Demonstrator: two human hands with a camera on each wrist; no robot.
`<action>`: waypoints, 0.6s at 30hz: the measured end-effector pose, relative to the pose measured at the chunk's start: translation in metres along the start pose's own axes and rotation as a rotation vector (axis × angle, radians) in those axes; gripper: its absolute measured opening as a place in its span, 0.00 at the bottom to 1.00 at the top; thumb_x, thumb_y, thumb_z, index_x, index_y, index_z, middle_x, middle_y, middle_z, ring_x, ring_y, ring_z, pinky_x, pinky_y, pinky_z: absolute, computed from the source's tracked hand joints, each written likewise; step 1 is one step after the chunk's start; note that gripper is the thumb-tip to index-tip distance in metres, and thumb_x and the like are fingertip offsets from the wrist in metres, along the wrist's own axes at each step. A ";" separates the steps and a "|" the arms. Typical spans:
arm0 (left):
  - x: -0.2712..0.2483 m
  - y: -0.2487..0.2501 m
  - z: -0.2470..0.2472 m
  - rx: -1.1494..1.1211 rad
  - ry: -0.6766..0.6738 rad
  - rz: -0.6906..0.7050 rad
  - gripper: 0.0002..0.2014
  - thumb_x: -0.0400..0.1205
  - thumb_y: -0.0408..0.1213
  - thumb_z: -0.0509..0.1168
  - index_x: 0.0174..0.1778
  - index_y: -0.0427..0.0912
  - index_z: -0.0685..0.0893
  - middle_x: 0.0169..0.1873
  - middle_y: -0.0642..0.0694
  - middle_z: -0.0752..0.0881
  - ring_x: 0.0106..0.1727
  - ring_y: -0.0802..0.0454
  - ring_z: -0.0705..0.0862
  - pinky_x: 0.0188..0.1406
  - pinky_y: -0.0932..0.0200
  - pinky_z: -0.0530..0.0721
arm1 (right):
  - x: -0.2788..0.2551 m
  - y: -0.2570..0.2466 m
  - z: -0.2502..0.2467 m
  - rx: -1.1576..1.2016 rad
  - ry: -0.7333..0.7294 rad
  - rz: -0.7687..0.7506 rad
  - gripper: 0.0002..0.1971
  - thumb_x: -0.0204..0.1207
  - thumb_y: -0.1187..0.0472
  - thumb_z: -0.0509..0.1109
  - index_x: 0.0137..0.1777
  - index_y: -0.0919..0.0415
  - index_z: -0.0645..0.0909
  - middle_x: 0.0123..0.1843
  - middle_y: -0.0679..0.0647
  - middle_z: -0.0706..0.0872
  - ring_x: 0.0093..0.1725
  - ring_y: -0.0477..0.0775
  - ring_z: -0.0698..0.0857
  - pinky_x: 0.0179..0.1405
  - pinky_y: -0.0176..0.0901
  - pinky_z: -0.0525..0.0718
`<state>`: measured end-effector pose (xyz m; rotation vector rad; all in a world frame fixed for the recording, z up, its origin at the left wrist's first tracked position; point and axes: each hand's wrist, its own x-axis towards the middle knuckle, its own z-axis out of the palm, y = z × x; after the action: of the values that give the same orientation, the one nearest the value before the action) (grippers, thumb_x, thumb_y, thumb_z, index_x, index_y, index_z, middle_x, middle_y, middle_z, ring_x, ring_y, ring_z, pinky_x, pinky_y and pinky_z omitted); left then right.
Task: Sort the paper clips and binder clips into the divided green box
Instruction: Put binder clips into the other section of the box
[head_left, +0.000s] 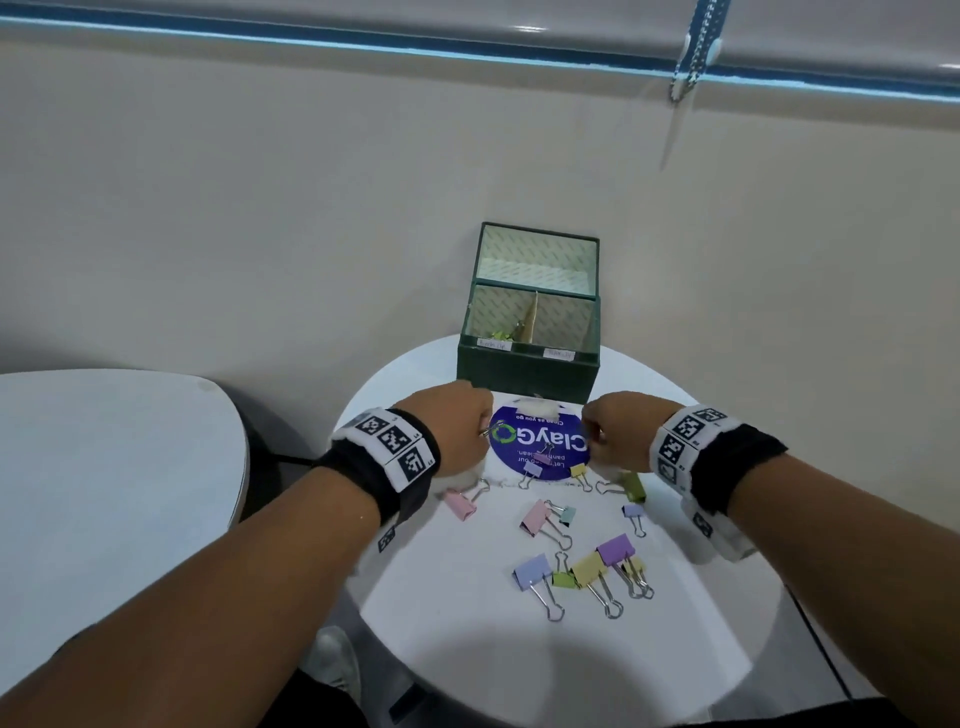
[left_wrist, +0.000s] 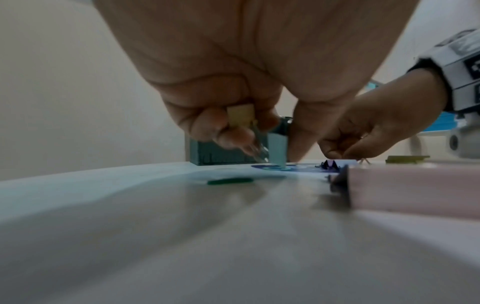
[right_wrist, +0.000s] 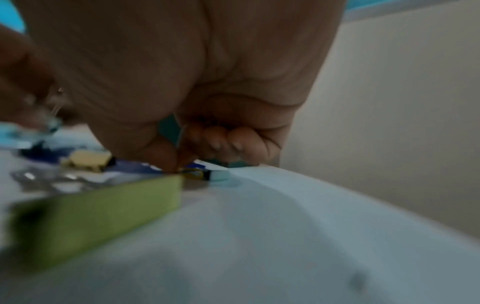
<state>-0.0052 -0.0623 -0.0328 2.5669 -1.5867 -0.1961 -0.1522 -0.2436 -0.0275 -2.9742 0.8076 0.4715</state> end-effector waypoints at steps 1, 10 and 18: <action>0.002 -0.002 0.000 0.001 0.038 -0.009 0.07 0.81 0.43 0.63 0.39 0.53 0.72 0.45 0.51 0.78 0.42 0.50 0.80 0.40 0.57 0.78 | 0.003 0.001 -0.009 -0.027 0.033 -0.038 0.03 0.79 0.55 0.68 0.49 0.51 0.81 0.47 0.48 0.88 0.47 0.50 0.86 0.47 0.40 0.85; 0.008 -0.011 0.004 -0.003 0.092 -0.154 0.03 0.85 0.40 0.59 0.51 0.46 0.73 0.44 0.47 0.80 0.45 0.45 0.83 0.49 0.47 0.86 | 0.040 -0.004 -0.074 0.128 0.441 -0.047 0.07 0.85 0.59 0.61 0.54 0.57 0.80 0.52 0.57 0.85 0.47 0.55 0.83 0.49 0.50 0.84; 0.007 -0.011 0.000 0.009 0.145 -0.091 0.05 0.86 0.47 0.62 0.53 0.51 0.78 0.48 0.49 0.80 0.47 0.46 0.83 0.51 0.47 0.86 | 0.012 -0.039 -0.035 -0.060 0.155 -0.364 0.11 0.79 0.60 0.69 0.58 0.46 0.85 0.55 0.46 0.84 0.55 0.52 0.84 0.58 0.50 0.86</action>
<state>0.0075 -0.0641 -0.0351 2.5957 -1.4256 -0.0102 -0.1124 -0.2192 0.0004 -3.1402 0.2465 0.2539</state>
